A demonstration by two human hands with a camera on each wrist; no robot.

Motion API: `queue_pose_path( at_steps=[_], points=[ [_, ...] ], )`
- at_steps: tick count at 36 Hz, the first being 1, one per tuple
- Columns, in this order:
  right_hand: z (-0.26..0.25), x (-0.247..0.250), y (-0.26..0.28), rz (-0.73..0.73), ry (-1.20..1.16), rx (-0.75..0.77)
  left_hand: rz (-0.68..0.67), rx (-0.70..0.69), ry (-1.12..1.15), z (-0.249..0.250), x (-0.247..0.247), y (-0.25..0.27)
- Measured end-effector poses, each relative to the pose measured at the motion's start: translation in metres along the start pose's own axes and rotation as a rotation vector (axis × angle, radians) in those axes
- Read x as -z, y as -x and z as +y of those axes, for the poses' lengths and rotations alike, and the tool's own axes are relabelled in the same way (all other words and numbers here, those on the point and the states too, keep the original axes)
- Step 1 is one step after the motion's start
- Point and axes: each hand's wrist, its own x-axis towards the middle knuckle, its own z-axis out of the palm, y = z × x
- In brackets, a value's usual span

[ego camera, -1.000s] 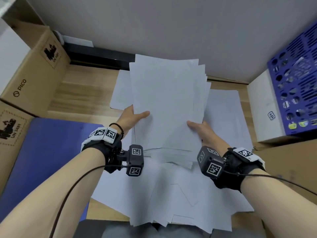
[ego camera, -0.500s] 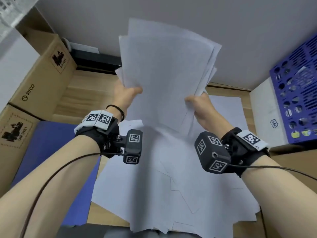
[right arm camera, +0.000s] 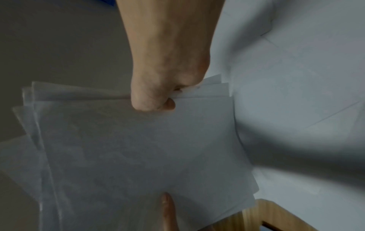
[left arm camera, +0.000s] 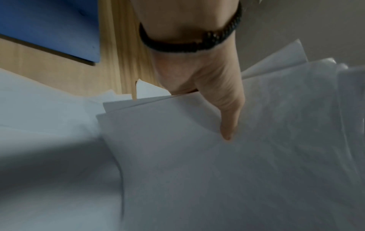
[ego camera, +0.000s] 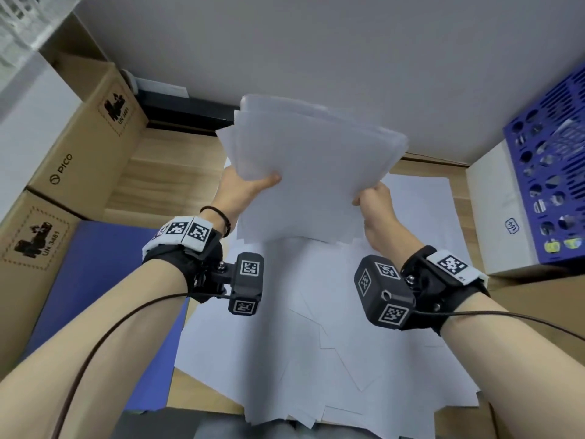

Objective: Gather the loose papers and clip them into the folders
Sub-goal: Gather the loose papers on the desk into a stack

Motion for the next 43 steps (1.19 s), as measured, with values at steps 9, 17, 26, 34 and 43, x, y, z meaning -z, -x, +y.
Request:
queue_pose_path(
  at_steps=[9,17,26,34,43],
  points=[
    [-0.024,0.01,-0.001,0.035,-0.131,0.108,-0.025,-0.066,0.119,0.029,0.002,-0.01],
    [-0.005,0.016,0.006,-0.005,-0.089,0.058,-0.017,0.014,-0.063,0.001,-0.004,-0.001],
    [-0.007,0.008,0.006,-0.058,-0.048,0.06,0.018,-0.002,-0.07,0.0,-0.011,-0.003],
    [-0.01,0.013,0.003,-0.056,-0.035,0.098,-0.014,-0.014,0.046,0.0,-0.001,-0.003],
    [0.022,0.004,0.004,-0.08,0.037,-0.011,-0.027,0.105,-0.114,-0.022,-0.005,0.002]
  ],
)
